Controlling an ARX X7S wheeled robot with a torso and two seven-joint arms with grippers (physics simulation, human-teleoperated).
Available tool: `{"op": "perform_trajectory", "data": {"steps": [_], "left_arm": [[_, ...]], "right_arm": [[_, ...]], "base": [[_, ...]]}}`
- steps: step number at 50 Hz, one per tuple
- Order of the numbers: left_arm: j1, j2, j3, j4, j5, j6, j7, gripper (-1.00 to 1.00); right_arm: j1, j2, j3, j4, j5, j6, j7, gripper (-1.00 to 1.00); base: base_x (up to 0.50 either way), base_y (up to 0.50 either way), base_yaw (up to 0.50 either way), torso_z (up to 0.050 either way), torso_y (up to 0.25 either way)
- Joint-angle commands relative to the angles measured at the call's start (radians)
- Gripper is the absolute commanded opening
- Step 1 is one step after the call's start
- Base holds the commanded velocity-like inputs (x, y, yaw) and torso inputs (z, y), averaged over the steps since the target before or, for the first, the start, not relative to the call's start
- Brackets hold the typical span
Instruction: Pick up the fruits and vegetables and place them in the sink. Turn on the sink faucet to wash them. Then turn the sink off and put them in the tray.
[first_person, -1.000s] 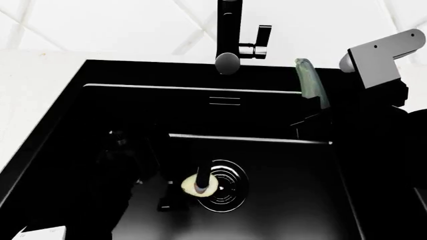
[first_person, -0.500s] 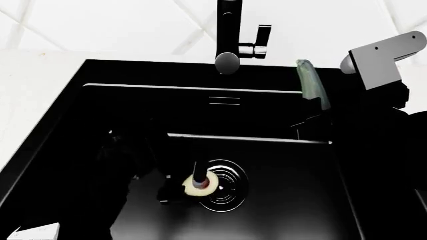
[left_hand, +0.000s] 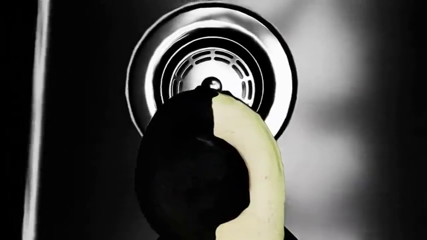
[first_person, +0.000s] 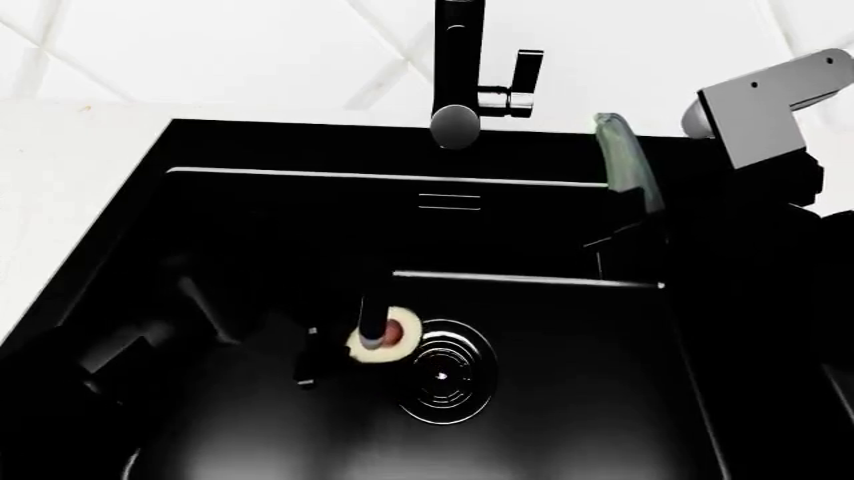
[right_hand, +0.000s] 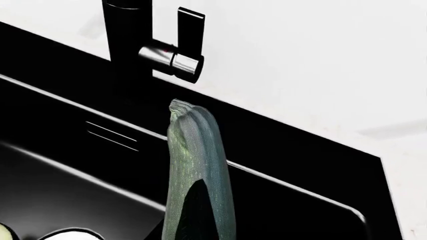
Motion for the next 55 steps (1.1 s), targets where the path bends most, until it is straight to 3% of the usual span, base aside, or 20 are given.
{"op": "perform_trajectory", "data": {"steps": [1,15,37,55], "left_arm": [[-0.019,-0.135,-0.046,0.262,-0.030,-0.172,-0.031,-1.00],[-0.080,-0.269,-0.170,0.516,-0.087,-0.325,-0.098,-1.00],[-0.149,-0.348,-0.297,0.672,-0.130,-0.432,-0.179,-1.00],[-0.171,-0.362,-0.351,0.705,-0.146,-0.470,-0.223,-1.00]], "right_arm": [[0.040,-0.020,-0.008,0.021,-0.031,0.028,-0.021,-1.00],[0.089,-0.042,-0.028,0.043,-0.081,0.057,-0.056,-1.00],[0.123,-0.056,-0.037,0.040,-0.117,0.064,-0.085,-1.00],[0.153,-0.070,-0.046,0.041,-0.124,0.080,-0.092,-1.00]], "base": [[0.00,0.00,0.00,0.000,0.000],[0.00,0.00,0.00,0.000,0.000],[0.00,0.00,0.00,0.000,0.000],[-0.49,-0.04,0.00,0.000,0.000]]}}
